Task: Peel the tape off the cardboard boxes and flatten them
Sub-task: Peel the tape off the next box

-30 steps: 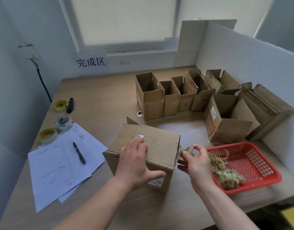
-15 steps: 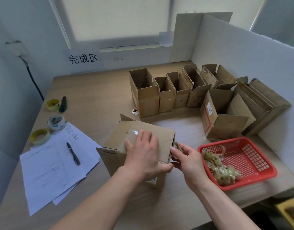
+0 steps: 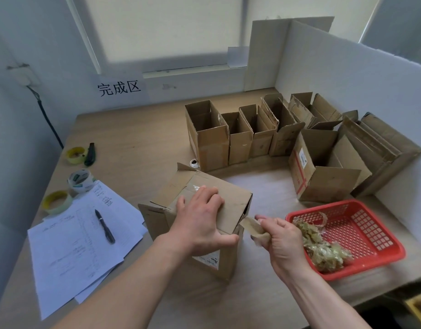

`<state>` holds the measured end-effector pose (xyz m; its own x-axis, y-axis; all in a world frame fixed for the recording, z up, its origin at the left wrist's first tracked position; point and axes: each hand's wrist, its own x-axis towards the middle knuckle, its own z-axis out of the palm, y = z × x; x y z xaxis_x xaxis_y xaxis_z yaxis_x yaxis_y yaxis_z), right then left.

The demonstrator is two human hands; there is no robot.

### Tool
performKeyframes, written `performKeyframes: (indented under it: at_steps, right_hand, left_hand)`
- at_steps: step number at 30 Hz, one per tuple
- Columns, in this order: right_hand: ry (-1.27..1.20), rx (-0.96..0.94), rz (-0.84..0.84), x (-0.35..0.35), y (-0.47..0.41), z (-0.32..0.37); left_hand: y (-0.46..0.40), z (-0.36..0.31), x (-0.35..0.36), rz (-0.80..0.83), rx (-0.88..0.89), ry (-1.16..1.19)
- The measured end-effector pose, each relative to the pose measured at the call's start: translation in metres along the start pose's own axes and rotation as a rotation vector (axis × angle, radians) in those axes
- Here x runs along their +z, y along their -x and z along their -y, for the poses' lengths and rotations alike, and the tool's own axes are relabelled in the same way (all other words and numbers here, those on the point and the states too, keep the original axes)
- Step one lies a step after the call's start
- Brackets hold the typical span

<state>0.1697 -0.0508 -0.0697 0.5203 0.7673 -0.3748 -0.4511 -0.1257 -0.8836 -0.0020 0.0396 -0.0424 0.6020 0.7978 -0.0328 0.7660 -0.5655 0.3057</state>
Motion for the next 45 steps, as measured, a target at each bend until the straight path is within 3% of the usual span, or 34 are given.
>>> performKeyframes:
  at_steps: [6,13,22,27,31,37,41,45]
  right_hand:
    - [0.041,-0.118,0.145,0.004,0.003,-0.006]
    - [0.324,-0.246,0.0,0.017,0.005,-0.024]
    - [0.146,-0.273,-0.087,0.023,0.019,-0.063]
    - [0.038,-0.258,0.046,0.009,0.03,-0.06]
    - [0.161,-0.348,0.179,0.002,0.034,-0.052]
    - [0.306,-0.43,0.116,0.005,0.024,-0.053]
    - [0.388,-0.515,0.094,0.005,0.02,-0.059]
    - [0.368,-0.444,0.104,-0.001,0.016,-0.067]
  left_hand:
    - [-0.004,0.002,-0.005,0.006,0.002,0.02]
    - [-0.004,0.002,-0.004,-0.007,0.005,0.043]
    - [-0.006,0.002,-0.007,0.045,0.001,0.08]
    - [-0.006,0.005,-0.009,0.06,0.009,0.105]
    - [-0.01,0.009,-0.013,0.099,0.027,0.117]
    - [-0.01,0.019,-0.019,0.225,0.058,0.123]
    - [-0.009,0.02,-0.016,0.209,0.06,0.111]
    - [-0.006,0.02,-0.012,0.19,0.067,0.105]
